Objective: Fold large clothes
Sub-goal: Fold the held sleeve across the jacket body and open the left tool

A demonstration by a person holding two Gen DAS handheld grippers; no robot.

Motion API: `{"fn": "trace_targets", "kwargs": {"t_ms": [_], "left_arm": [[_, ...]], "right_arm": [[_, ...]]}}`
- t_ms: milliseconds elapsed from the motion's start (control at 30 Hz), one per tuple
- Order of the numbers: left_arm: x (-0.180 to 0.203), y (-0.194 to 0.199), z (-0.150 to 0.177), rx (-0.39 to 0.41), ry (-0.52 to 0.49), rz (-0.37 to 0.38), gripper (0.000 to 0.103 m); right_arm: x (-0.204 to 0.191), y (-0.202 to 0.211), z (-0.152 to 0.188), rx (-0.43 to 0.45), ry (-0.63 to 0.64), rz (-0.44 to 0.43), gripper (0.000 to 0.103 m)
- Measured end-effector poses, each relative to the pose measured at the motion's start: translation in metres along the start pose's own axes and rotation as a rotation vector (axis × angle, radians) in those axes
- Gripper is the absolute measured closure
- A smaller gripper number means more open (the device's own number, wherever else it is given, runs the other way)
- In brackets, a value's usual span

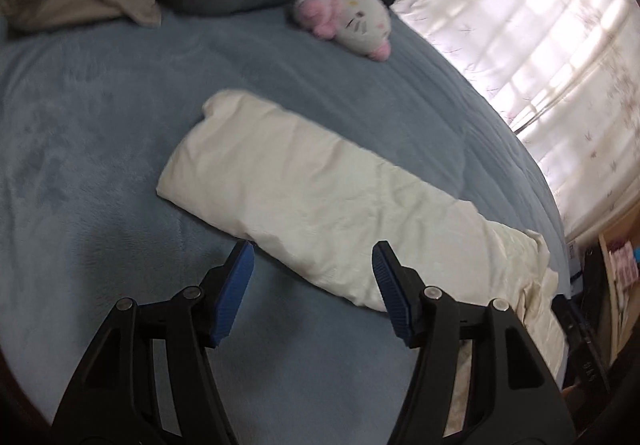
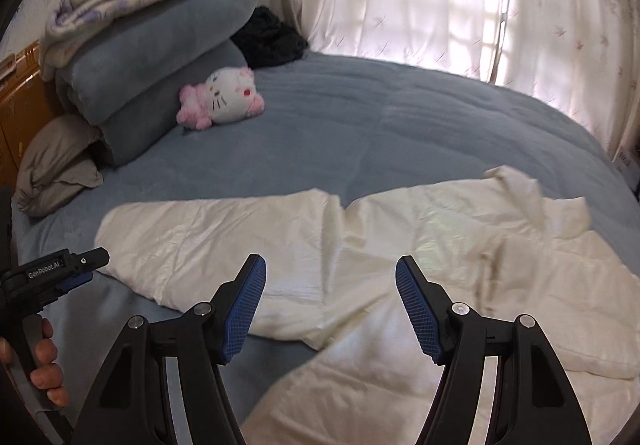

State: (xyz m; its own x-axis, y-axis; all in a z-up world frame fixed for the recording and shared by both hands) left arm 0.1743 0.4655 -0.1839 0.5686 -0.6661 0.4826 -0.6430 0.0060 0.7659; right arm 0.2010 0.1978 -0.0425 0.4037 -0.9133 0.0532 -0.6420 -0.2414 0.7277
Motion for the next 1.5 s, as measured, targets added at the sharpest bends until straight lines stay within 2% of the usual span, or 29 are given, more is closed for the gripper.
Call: {"fn": "trace_targets", "kwargs": {"t_ms": [167,267,533,633,700,733,767,833,933,1100,1233,1300,1500], "left_arm": [[-0.023,-0.040,0.002,-0.057,0.081,0.013,0.045],[-0.034,-0.057,0.006,-0.074,0.133,0.026,0.045],[-0.044,-0.081,-0.009,-0.027,0.214,0.076,0.044],[-0.041,-0.088,-0.017,0.000,0.215,0.059,0.045],[-0.037,-0.090,-0.021,0.023,0.189,0.024,0.065],[-0.033,-0.092,-0.022,0.028,0.167,0.017,0.084],[-0.029,-0.091,-0.023,0.024,0.160,0.029,0.093],[-0.022,-0.077,-0.023,0.045,0.137,0.005,0.098],[-0.003,-0.049,-0.028,0.062,0.087,-0.032,0.099],[0.043,0.020,-0.034,0.123,0.001,-0.018,0.099],[0.103,0.086,-0.023,0.157,-0.094,0.045,0.099],[0.131,0.107,-0.014,0.168,-0.139,0.069,0.099],[0.240,0.155,0.042,0.165,-0.316,0.168,0.099]], "right_arm": [[0.009,-0.057,0.017,-0.053,-0.053,-0.013,0.034],[0.014,-0.077,0.028,-0.071,-0.071,-0.022,0.034],[0.016,-0.097,0.051,-0.089,-0.098,-0.059,0.034],[0.016,-0.094,0.052,-0.088,-0.111,-0.070,0.034],[0.017,-0.091,0.053,-0.088,-0.120,-0.078,0.034],[0.017,-0.086,0.053,-0.088,-0.124,-0.080,0.034],[0.018,-0.082,0.053,-0.086,-0.127,-0.084,0.034],[0.020,-0.071,0.053,-0.075,-0.132,-0.090,0.034],[0.026,-0.047,0.052,-0.051,-0.138,-0.099,0.034],[0.050,0.007,0.055,0.007,-0.168,-0.094,0.034],[0.081,0.056,0.063,0.061,-0.212,-0.083,0.034],[0.101,0.082,0.069,0.090,-0.231,-0.068,0.034],[0.173,0.157,0.101,0.166,-0.329,-0.010,0.034]]}}
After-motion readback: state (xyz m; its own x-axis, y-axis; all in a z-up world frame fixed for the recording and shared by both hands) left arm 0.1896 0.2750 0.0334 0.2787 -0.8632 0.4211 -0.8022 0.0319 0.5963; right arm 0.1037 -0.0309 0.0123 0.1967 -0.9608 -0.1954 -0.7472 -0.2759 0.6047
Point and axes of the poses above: each gripper's, at about its wrist camera, not at the fingertips, and y roughly against the way its jaws point, x to its right, z to its underside, the point moved 4 cm from there along -y, roughly the way its jaws point, and after that the axes turned 6 degrees about y, right-handed, at the moved point
